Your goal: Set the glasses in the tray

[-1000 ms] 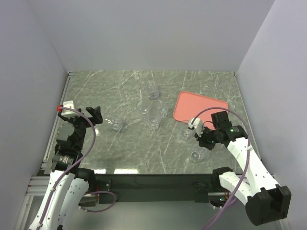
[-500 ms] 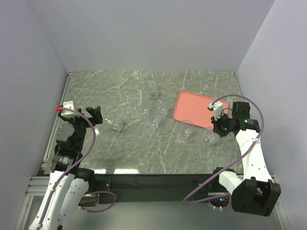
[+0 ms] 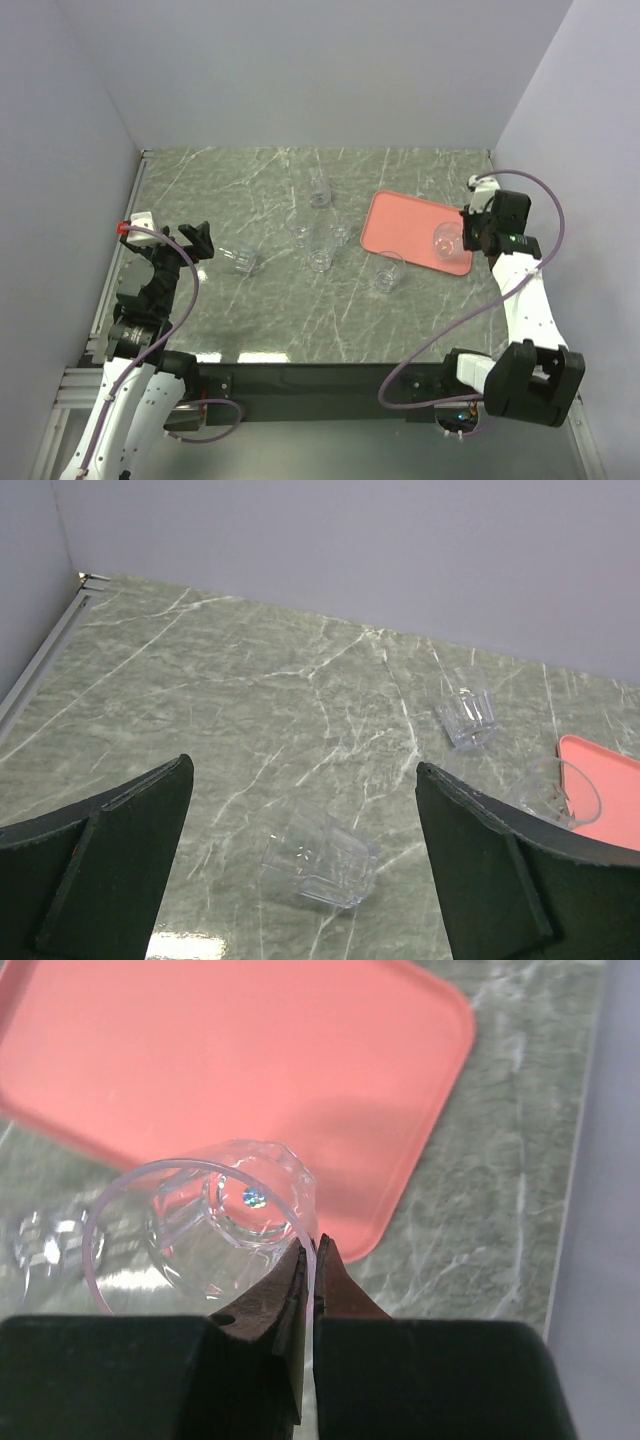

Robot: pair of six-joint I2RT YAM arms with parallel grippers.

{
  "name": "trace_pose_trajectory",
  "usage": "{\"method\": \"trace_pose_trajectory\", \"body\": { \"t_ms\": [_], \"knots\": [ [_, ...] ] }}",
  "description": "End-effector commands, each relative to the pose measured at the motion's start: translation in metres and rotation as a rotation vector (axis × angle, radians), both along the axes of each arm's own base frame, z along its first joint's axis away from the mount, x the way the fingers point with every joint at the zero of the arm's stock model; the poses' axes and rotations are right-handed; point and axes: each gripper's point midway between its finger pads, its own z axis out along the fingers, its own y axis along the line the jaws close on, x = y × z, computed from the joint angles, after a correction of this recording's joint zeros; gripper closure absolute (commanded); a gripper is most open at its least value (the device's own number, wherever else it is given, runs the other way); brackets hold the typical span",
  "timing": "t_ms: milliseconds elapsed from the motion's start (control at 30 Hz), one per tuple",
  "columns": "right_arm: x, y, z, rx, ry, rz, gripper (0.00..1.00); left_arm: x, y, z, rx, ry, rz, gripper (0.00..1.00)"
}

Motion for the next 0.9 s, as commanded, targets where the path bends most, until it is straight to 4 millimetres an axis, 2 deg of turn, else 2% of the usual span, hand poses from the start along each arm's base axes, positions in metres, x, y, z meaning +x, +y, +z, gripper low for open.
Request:
{"method": "trace_pose_trajectory", "body": {
  "t_ms": [0, 33, 67, 233, 267, 300, 367, 400, 467, 500, 567, 600, 867],
  "knots": [
    [0.041, -0.034, 0.038, 0.013, -0.150, -0.252, 1.00, -0.001, -0.002, 0.010, 0.013, -0.039, -0.016, 0.01],
    [0.047, -0.038, 0.042, 0.015, -0.163, -0.280, 1.00, -0.001, -0.003, 0.010, 0.012, -0.041, -0.016, 0.01],
    [0.051, -0.042, 0.036, 0.030, -0.148, -0.315, 1.00, -0.001, -0.002, 0.010, 0.013, -0.039, -0.016, 0.00],
    [0.072, -0.061, 0.039, 0.044, -0.162, -0.416, 1.00, -0.001, -0.002, 0.009, 0.013, -0.038, -0.013, 0.01],
    [0.077, -0.064, 0.031, 0.058, -0.141, -0.439, 1.00, -0.001, -0.002, 0.009, 0.014, -0.038, -0.014, 0.00],
    [0.083, -0.066, 0.037, 0.064, -0.150, -0.448, 1.00, 0.000, -0.002, 0.008, 0.015, -0.035, -0.014, 0.01],
    [0.090, -0.068, 0.026, 0.089, -0.106, -0.451, 1.00, 0.000, -0.002, 0.009, 0.015, -0.036, -0.011, 0.00],
    [0.096, -0.071, 0.030, 0.109, -0.113, -0.473, 1.00, 0.000, -0.002, 0.008, 0.015, -0.035, -0.011, 0.01],
    [0.101, -0.070, 0.016, 0.135, -0.066, -0.473, 1.00, 0.000, -0.002, 0.007, 0.017, -0.031, -0.010, 0.01],
    [0.106, -0.072, 0.019, 0.144, -0.071, -0.477, 1.00, 0.001, -0.001, 0.006, 0.019, -0.027, -0.008, 0.01],
    [0.110, -0.073, 0.008, 0.171, -0.036, -0.484, 1.00, 0.001, -0.002, 0.006, 0.019, -0.024, -0.008, 0.01],
    [0.113, -0.075, 0.009, 0.179, -0.038, -0.488, 1.00, 0.002, -0.001, 0.006, 0.020, -0.024, -0.007, 0.01],
    [0.121, -0.084, -0.020, 0.236, 0.037, -0.522, 1.00, 0.002, -0.001, 0.005, 0.020, -0.019, -0.007, 0.00]
  ]
}}
